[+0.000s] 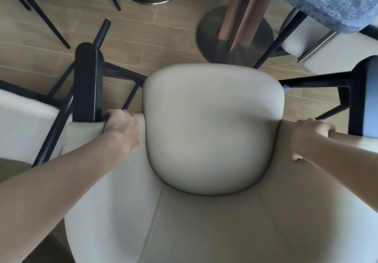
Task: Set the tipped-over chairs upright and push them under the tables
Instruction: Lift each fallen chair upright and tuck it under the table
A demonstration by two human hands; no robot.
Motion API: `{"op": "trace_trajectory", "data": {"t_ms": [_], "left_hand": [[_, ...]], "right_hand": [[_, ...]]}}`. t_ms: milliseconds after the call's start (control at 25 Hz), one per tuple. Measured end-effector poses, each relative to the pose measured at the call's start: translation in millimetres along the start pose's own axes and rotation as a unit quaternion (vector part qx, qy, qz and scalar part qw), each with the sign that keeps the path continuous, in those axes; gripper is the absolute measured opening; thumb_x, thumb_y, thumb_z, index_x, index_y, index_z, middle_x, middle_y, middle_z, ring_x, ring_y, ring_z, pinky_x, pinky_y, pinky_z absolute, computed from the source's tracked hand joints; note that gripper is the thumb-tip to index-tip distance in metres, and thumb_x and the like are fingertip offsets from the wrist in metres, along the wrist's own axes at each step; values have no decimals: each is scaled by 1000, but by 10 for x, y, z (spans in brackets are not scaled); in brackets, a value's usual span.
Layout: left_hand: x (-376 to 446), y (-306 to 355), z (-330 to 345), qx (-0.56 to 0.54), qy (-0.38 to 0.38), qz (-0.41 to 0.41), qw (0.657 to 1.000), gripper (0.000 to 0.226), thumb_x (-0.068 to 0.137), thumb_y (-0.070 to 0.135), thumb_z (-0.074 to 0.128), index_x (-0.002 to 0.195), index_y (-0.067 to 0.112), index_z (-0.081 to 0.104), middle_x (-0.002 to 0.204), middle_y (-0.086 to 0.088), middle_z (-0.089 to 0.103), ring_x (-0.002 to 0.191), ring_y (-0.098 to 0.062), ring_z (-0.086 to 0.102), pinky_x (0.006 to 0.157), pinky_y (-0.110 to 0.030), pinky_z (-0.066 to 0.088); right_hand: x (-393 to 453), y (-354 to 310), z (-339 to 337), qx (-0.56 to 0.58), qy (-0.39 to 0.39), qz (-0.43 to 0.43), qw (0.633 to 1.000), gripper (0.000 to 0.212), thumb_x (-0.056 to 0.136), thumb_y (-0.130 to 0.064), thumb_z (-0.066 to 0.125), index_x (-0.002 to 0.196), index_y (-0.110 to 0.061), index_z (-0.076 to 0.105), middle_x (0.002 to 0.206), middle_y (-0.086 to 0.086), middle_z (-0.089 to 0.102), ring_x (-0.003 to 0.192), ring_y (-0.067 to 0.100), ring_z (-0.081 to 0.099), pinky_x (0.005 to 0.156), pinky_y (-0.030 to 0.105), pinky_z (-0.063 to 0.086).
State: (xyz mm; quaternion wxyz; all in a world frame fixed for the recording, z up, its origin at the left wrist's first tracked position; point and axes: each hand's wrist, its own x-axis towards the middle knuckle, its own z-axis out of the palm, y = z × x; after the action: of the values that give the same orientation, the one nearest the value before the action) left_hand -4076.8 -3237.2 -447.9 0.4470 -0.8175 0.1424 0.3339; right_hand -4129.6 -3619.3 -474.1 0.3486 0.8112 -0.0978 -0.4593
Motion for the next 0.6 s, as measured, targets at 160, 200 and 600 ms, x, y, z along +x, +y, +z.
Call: {"op": "trace_trajectory", "data": {"t_ms": [160, 200, 600], "left_hand": [[-22, 224, 35, 157, 75, 45, 984, 58, 103, 42, 28, 153, 12, 30, 156, -20, 29, 142, -46, 26, 115, -55, 18], [-26, 272, 90, 175, 70, 54, 981, 61, 103, 43, 24, 156, 12, 24, 162, -21, 19, 147, -52, 13, 117, -61, 8], [-91, 720, 368, 64, 48, 77, 994, 70, 102, 50, 19, 159, 9, 13, 166, -22, 3, 151, -48, -7, 115, -66, -15]], "right_hand": [[-92, -172, 183, -187, 178, -3, 966, 65, 101, -36, 32, 152, 3, 22, 152, 29, 29, 138, 43, 32, 114, 55, 25], [-83, -159, 240, -198, 211, -9, 957, 65, 102, -36, 25, 153, 5, 19, 156, 30, 23, 142, 46, 26, 116, 57, 18], [-191, -223, 366, -119, 202, -82, 969, 66, 99, -43, 27, 155, -9, 26, 161, 19, 21, 149, 38, 10, 118, 59, -5]]}}
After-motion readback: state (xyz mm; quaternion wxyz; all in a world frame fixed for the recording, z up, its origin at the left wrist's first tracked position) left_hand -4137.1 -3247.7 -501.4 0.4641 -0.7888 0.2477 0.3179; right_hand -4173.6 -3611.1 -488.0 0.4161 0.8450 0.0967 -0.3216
